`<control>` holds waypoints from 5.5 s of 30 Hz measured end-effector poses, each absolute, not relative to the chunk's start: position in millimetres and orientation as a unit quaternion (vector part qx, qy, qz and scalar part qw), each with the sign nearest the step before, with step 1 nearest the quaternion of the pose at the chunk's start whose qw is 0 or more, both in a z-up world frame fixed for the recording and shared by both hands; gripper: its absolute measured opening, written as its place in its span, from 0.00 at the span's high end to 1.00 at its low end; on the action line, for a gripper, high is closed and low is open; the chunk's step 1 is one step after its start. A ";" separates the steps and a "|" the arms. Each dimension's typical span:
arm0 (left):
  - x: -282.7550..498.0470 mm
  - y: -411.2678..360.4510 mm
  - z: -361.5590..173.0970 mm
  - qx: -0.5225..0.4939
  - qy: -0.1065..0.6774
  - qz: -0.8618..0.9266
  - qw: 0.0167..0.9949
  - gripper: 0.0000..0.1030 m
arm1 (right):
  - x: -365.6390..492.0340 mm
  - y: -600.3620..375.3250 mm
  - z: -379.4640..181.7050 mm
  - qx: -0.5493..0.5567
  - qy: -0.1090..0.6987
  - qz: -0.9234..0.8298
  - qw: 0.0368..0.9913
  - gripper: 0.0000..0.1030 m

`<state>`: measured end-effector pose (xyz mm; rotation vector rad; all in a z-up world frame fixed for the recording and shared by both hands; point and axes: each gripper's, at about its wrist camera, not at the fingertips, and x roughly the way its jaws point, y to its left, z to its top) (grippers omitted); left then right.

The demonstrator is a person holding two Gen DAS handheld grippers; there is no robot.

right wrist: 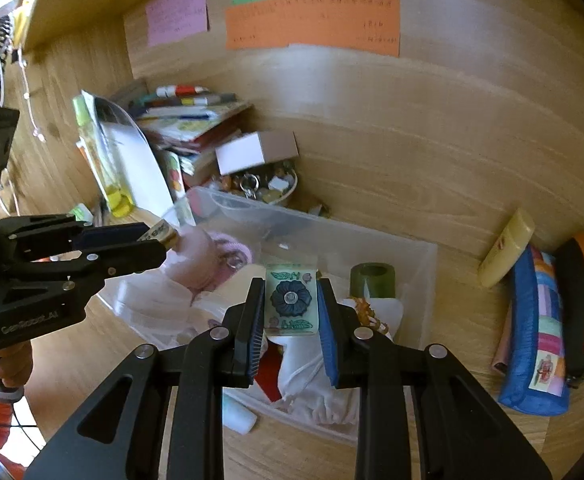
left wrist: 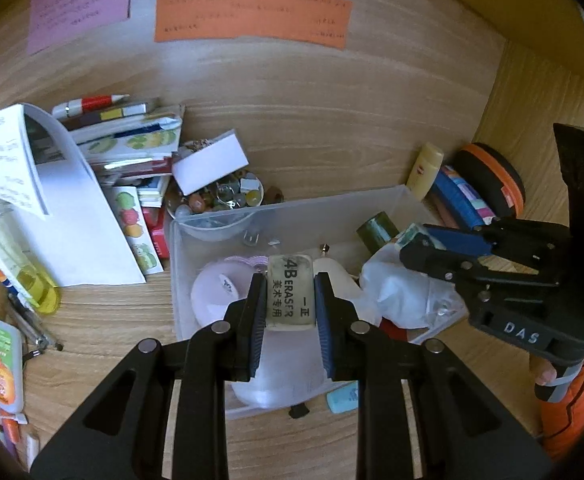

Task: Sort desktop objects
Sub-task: 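Carry the eraser and green packet over the clear box, then drop the eraser and green packet into the clear box by opening both grippers, then grasp the blue Max blade box with the left gripper while the right grasps the seashell, then carry the Max box and seashell over the clear box with both grippers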

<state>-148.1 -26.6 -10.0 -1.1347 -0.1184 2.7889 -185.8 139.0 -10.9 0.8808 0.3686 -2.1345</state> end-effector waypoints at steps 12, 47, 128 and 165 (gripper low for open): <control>-166.6 -26.6 -30.6 -0.409 -0.038 0.909 0.066 0.78 | -203.9 125.1 -38.1 0.379 0.169 -0.833 0.366 0.78; -60.5 -27.0 24.8 -0.299 0.013 0.954 0.001 0.07 | -108.2 175.0 15.7 0.258 0.180 -0.885 0.343 0.17; 5.3 19.5 -66.3 -0.375 -0.020 0.927 0.002 0.51 | -61.0 226.6 -51.7 0.315 0.155 -0.841 0.412 0.64; -123.3 -12.9 6.1 -0.340 -0.045 0.939 0.028 0.51 | -171.9 166.4 -3.9 0.307 0.168 -0.859 0.374 0.64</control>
